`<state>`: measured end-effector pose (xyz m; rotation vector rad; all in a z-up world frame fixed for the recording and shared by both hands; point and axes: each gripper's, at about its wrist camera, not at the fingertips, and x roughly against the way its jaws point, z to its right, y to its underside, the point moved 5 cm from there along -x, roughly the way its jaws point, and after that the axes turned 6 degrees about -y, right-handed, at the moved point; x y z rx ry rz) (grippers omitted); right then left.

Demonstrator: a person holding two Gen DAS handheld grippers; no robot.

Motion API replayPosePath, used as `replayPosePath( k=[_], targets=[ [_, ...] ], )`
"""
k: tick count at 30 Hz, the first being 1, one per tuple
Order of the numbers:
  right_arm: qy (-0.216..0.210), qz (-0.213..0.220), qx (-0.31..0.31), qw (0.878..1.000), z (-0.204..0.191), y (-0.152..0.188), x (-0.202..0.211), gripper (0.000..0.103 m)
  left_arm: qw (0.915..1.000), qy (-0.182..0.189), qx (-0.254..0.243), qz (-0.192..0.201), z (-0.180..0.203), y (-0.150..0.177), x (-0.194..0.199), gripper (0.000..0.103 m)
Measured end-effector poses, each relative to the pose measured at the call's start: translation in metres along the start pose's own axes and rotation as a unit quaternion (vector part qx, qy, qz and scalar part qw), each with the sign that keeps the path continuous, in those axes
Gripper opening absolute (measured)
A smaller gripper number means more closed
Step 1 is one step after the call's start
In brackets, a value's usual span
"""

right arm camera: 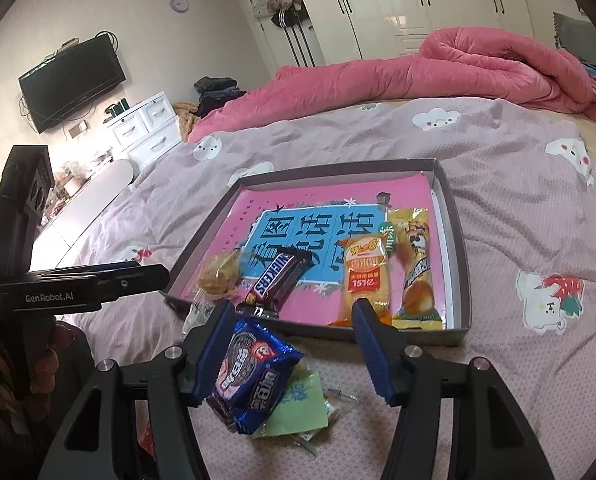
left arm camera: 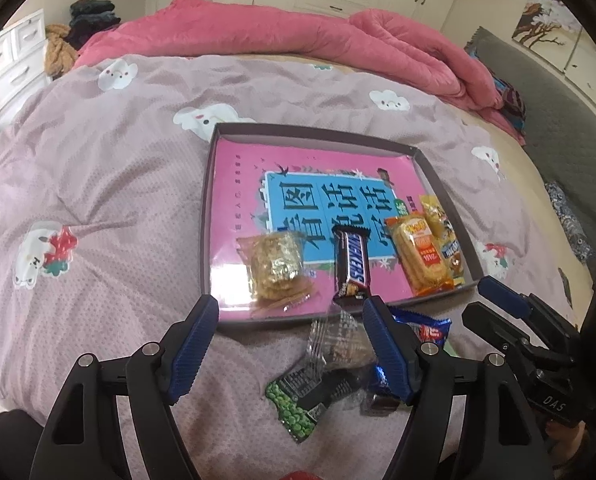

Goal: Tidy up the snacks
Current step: 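Move both open tools back over the snack pile beside the tray, then grasp the clear snack bag with the left tool while the right tool grasps the blue cookie bag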

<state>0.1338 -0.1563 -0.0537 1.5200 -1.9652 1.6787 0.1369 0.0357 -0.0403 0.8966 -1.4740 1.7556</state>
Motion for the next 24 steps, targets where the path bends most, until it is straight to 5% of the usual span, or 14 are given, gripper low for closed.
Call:
replayPosePath(
  k=[24],
  targets=[
    [-0.034, -0.075, -0.025, 0.996, -0.011, 0.038, -0.022, 0.06, 0.9982, 0.026, -0.03, -0.045, 0.006, 0.028, -0.029, 0.076]
  ],
)
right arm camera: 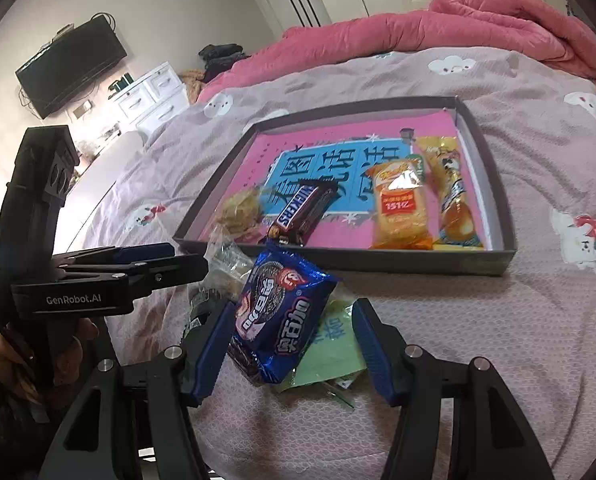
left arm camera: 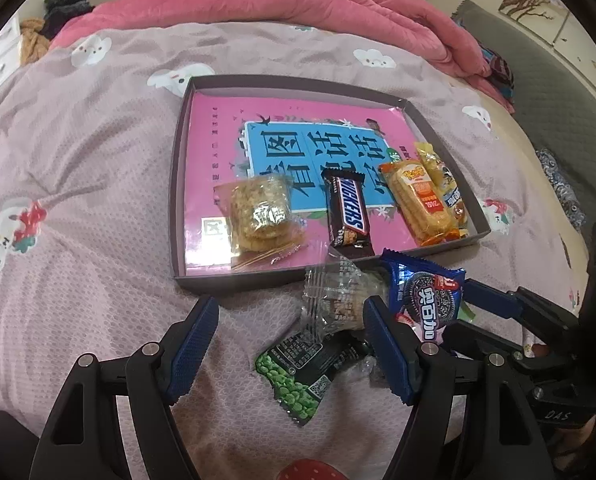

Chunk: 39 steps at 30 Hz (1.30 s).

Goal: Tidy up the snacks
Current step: 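Grasp the clear snack bag with the left tool while the right tool grasps the blue cookie bag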

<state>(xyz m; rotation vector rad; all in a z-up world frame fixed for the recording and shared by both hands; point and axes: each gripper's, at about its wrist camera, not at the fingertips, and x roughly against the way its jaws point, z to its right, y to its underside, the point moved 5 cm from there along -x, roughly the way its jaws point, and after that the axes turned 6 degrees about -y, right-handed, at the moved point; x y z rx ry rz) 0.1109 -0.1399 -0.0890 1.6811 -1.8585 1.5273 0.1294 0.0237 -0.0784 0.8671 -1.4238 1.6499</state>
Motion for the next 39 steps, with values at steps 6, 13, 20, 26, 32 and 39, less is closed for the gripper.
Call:
replayPosePath(
  k=[6, 13, 20, 26, 32, 39],
  targets=[
    [-0.001, -0.007, 0.006, 1.0, 0.0, 0.0, -0.008, 0.06, 0.9995, 0.025, 0.016, -0.013, -0.004, 0.001, -0.008, 0.076],
    [-0.009, -0.008, 0.008, 1.0, -0.001, -0.003, -0.015, 0.062, 0.998, 0.055, 0.023, -0.021, 0.0, -0.001, -0.015, 0.076],
    [-0.006, -0.016, 0.014, 1.0, -0.001, -0.004, -0.023, 0.062, 0.9964, 0.076, 0.027, -0.027, 0.003, -0.002, -0.02, 0.076],
    [0.003, -0.017, 0.035, 0.999, -0.005, -0.005, -0.026, 0.062, 0.9957, 0.088, 0.017, -0.023, 0.01, -0.002, -0.018, 0.066],
    [0.002, -0.008, 0.051, 0.999, -0.009, -0.005, -0.02, 0.06, 0.996, 0.088, -0.008, -0.014, 0.021, 0.0, -0.011, 0.049],
    [-0.003, -0.006, 0.053, 0.999, -0.01, -0.005, -0.017, 0.057, 0.9951, 0.097, -0.018, -0.008, 0.024, 0.0, -0.003, 0.041]
  ],
)
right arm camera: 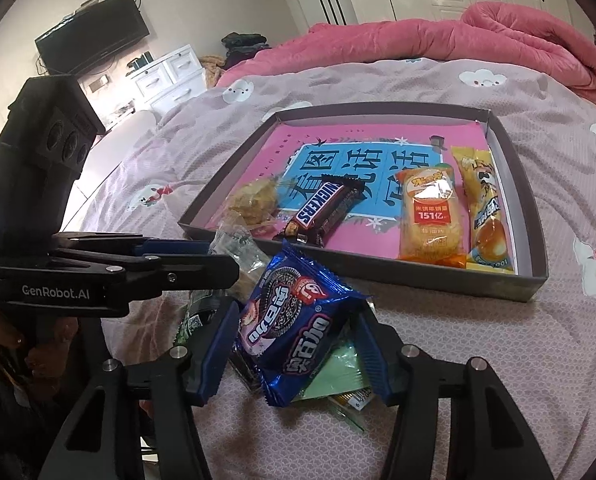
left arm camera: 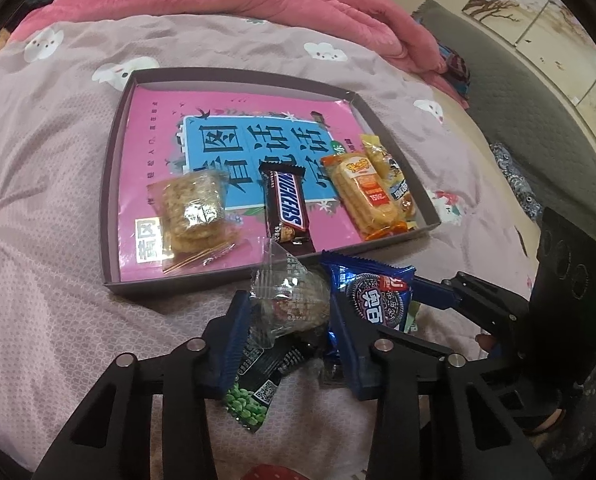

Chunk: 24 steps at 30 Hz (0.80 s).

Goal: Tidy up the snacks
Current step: 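Grasp the clear snack bag with the left tool while the right tool grasps the blue cookie bag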

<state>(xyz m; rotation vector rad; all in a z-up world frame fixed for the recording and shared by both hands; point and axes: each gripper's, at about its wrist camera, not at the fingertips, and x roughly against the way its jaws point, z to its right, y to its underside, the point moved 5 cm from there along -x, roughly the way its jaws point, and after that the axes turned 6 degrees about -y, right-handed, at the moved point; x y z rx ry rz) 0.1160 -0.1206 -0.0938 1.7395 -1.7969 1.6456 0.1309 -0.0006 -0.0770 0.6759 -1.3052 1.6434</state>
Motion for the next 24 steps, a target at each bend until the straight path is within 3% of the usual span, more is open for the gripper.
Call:
replayPosePath(
  k=[11, 24],
  targets=[
    [0.001, -0.014, 0.001, 1.0, 0.001, 0.002, -0.003, 0.058, 0.9988, 0.035, -0.03, 0.014, 0.014, 0.0, 0.01, 0.039],
    [0.007, -0.022, 0.019, 1.0, -0.004, 0.003, -0.008, 0.059, 0.9996, 0.019, -0.018, -0.013, 0.007, -0.002, -0.017, 0.04]
  ],
)
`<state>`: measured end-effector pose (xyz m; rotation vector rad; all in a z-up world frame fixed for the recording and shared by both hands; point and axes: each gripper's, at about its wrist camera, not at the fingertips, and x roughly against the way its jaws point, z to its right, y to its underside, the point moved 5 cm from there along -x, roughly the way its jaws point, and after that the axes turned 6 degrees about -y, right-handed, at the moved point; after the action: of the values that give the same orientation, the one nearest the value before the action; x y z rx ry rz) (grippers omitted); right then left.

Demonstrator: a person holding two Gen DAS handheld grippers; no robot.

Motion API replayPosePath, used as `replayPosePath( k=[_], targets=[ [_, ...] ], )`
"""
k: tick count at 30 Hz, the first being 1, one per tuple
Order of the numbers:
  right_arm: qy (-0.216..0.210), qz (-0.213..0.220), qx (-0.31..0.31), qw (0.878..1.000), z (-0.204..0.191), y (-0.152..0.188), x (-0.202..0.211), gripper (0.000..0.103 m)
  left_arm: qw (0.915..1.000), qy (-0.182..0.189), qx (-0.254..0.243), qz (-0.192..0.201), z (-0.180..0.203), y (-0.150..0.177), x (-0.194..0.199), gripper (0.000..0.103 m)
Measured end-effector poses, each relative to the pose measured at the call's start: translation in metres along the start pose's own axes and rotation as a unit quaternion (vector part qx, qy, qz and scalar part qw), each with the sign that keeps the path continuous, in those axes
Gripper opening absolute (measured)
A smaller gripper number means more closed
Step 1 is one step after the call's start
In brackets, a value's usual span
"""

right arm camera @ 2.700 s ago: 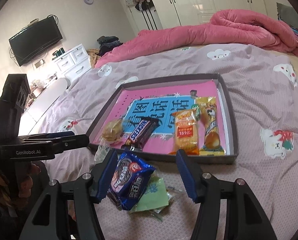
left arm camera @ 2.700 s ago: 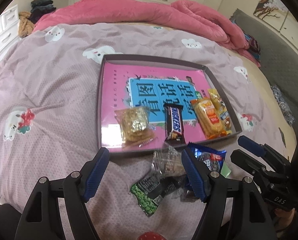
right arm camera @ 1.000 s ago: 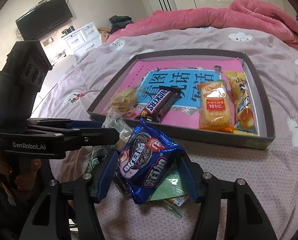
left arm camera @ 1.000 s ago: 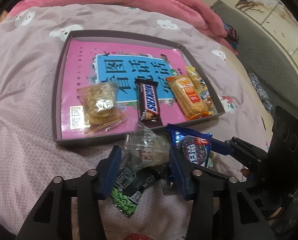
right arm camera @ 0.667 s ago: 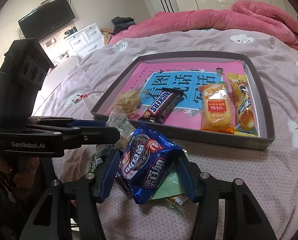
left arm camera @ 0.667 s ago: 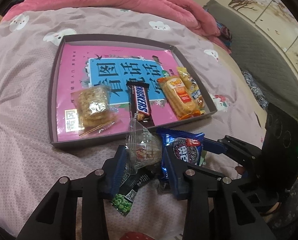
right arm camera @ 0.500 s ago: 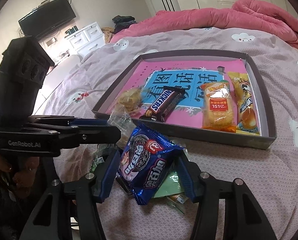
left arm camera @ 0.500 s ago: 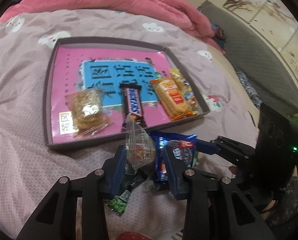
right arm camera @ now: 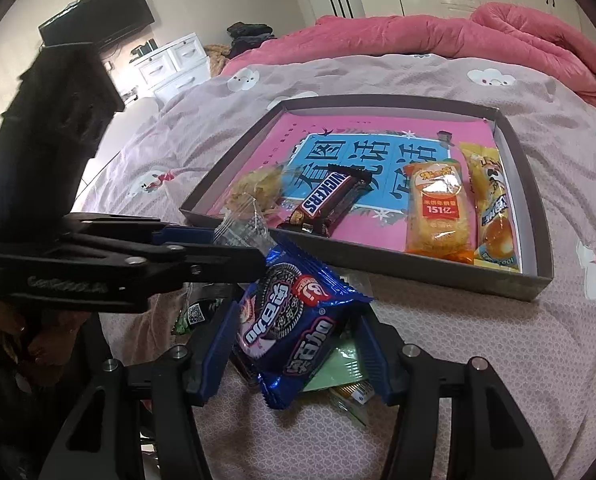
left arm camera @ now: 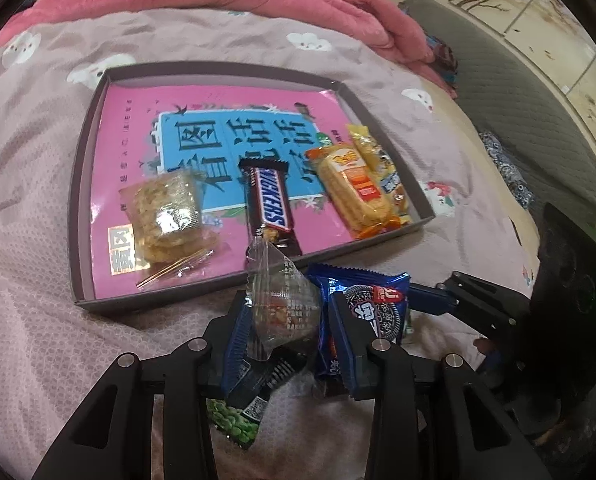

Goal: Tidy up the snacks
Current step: 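Grasp the clear snack bag with the left tool while the right tool grasps the blue cookie bag, then lift the clear bag with the left tool while the right tool lifts the blue cookie bag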

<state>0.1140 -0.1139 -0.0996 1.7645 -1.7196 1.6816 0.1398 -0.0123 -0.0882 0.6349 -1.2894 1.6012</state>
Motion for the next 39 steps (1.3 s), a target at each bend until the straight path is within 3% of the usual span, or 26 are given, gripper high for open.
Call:
replayPosePath(
  k=[12, 19, 27, 39],
  targets=[
    [0.016, -0.003, 0.018, 1.0, 0.0, -0.001, -0.005, 0.06, 0.9997, 0.013, 0.016, -0.012, -0.005, -0.002, -0.012, 0.04],
    [0.005, 0.019, 0.016, 1.0, 0.0, -0.005, 0.004, 0.044, 0.9988, 0.026, 0.041, -0.001, -0.015, -0.003, -0.003, 0.033],
    [-0.016, 0.029, 0.013, 0.999, -0.004, -0.007, 0.007, 0.041, 0.9987, 0.019, 0.045, 0.011, -0.021, -0.004, 0.007, 0.032],
    [-0.054, -0.011, 0.001, 0.998, -0.013, -0.001, -0.015, 0.04, 0.9982, 0.021, 0.052, 0.021, -0.027, -0.005, 0.014, 0.032]
  ],
)
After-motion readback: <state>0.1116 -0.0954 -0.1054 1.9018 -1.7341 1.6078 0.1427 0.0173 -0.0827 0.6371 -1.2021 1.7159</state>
